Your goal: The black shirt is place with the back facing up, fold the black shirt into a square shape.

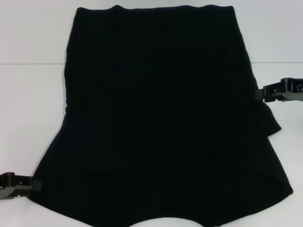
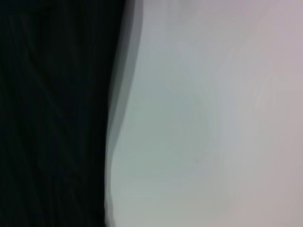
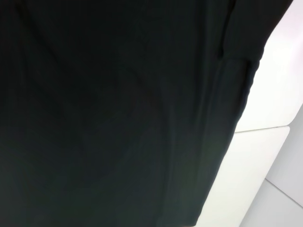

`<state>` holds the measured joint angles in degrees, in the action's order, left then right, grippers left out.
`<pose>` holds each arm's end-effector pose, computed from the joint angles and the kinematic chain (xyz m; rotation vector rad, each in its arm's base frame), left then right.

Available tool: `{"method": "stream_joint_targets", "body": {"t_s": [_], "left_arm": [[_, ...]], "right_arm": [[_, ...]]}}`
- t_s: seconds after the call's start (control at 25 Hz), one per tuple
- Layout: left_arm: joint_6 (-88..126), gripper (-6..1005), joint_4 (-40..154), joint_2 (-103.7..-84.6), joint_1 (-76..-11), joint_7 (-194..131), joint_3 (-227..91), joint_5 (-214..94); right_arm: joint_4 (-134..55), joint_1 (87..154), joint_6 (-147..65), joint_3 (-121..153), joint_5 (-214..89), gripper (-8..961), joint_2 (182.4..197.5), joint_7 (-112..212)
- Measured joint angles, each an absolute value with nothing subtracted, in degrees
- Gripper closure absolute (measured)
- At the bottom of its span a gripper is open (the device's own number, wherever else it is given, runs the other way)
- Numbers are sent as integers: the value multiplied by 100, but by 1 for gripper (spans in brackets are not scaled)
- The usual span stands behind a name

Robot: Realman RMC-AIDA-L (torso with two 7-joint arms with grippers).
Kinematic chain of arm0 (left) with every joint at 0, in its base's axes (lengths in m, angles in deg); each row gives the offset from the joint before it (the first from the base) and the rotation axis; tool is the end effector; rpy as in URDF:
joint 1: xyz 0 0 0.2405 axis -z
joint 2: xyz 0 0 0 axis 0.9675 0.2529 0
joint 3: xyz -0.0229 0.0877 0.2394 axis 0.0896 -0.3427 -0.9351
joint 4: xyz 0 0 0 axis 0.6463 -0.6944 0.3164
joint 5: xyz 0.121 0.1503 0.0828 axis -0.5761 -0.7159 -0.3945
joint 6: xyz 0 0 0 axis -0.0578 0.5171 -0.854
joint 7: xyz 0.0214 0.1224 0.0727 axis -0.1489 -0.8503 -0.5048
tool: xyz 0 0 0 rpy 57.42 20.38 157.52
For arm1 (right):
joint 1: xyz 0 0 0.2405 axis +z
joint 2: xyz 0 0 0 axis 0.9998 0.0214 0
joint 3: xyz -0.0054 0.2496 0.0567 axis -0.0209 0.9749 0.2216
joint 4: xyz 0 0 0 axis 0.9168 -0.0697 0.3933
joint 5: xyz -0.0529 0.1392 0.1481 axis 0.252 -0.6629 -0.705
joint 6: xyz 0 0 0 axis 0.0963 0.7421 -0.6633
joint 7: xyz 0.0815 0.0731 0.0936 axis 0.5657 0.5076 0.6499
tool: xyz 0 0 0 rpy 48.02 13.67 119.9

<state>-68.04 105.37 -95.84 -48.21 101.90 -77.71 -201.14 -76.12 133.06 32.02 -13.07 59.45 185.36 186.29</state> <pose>-0.3666 0.2780 0.0693 -1.9561 -2.0294 -0.2940 0.2554 0.4172 0.0819 -2.2516 1.6010 0.3094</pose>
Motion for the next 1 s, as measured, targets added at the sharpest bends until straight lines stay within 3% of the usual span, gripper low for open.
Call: {"method": "stream_joint_targets", "body": {"t_s": [0.64,1.0], "left_arm": [[-6819,545,10641,-9559,-4874,10196,-7644,-20095],[-6815,442,10602,-9582,-4883,10184,-7679,-20093]], "right_arm": [[-7582,13307,3202,-1283,5955,531,18530,18577],[-7577,13307,3206,-1293,5952,531,18530,18578]]}}
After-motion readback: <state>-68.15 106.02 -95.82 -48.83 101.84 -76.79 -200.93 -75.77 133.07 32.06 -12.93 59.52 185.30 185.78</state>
